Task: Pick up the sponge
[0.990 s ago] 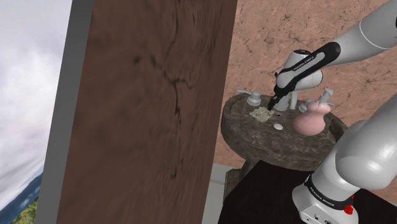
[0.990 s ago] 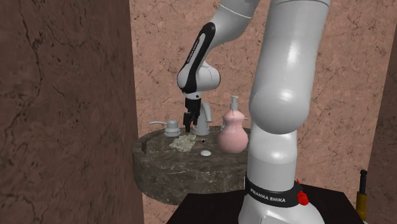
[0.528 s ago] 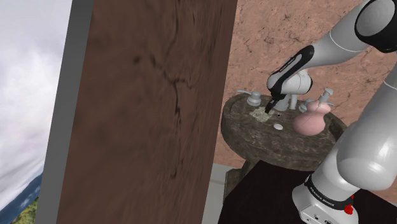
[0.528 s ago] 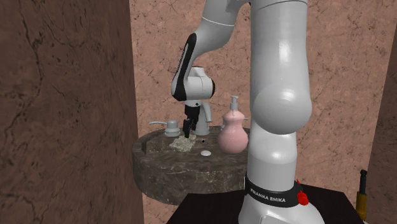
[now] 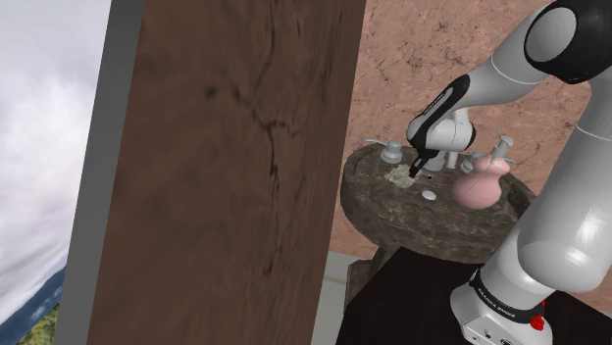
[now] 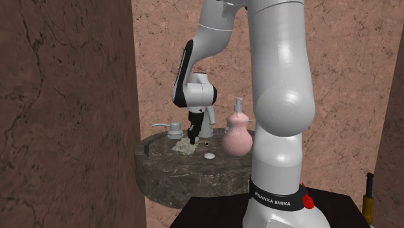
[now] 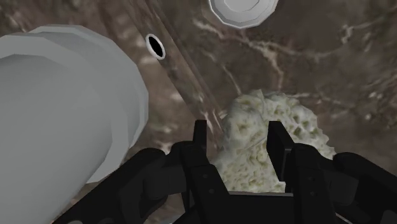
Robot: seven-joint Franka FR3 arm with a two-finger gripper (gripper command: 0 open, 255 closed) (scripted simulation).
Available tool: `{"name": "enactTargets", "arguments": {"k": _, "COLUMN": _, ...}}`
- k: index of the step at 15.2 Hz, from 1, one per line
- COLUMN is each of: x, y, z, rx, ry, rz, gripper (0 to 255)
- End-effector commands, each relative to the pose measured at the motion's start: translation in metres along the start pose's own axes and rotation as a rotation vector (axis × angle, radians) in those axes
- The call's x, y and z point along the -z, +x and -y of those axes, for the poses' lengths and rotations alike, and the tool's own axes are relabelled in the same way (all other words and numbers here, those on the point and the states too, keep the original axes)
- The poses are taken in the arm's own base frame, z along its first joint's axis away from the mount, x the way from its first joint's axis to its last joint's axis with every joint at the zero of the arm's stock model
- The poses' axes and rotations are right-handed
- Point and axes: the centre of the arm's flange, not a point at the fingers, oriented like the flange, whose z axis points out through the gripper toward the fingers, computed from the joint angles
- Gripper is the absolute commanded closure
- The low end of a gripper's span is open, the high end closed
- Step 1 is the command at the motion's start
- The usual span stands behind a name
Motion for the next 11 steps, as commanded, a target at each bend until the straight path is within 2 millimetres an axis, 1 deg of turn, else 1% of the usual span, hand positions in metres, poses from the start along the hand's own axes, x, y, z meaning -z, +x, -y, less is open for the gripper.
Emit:
{"name": "enactTargets", "arguments": {"k": 1, "x": 0.0, "y": -0.003, "z": -0.002, "rx": -0.009, "ry": 0.0, "rz": 0.004, "gripper": 255}}
{"name": "enactTargets", "arguments": {"k": 4, "x": 0.0, "y": -0.002, "z": -0.003, "rx": -0.009, "ry": 0.0, "rz": 0.004, "gripper": 255}}
{"name": "enactTargets", "arguments": {"k": 6, "x": -0.002, "y": -0.005, "z": -0.003, "rx": -0.009, "ry": 0.0, "rz": 0.004, "gripper": 255}}
{"name": "enactTargets", "arguments": {"k": 11, "x": 0.024, "y": -0.001, "z": -0.007, "rx": -0.009, "ry": 0.0, "rz": 0.004, "gripper": 255}}
